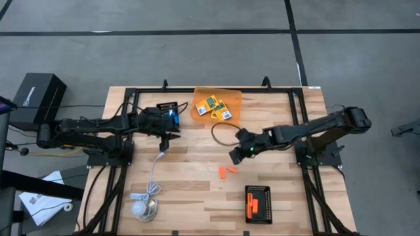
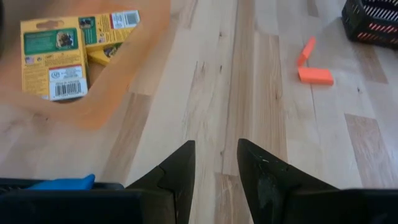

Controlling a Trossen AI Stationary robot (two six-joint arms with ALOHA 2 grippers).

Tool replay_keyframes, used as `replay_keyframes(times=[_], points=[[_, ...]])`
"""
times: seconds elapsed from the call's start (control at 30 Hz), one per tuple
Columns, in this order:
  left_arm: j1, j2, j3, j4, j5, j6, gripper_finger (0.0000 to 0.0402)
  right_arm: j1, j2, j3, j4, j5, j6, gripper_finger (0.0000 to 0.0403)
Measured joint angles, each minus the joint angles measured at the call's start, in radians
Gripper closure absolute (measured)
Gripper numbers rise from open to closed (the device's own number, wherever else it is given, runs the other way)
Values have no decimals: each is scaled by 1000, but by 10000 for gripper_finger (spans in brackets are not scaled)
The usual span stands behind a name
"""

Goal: Pick & Place School Supplies
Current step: Put the eraser into the bottom black bin

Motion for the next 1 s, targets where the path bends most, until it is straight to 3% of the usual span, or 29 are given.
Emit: replay_keyframes(times=[0.2,0.5,0.7,1.0], points=[[0,0,0,24,0,1,286,62,78,216,-378,9,-5,281],[0,0,0,24,0,4,286,117,313,440,-540,17,-8,205],[0,0,0,23,1,5,286,146,453,502,-577,-19,-10,201],[0,0,0,23,51,9,286,130,485,504,-588,-51,-30,210]])
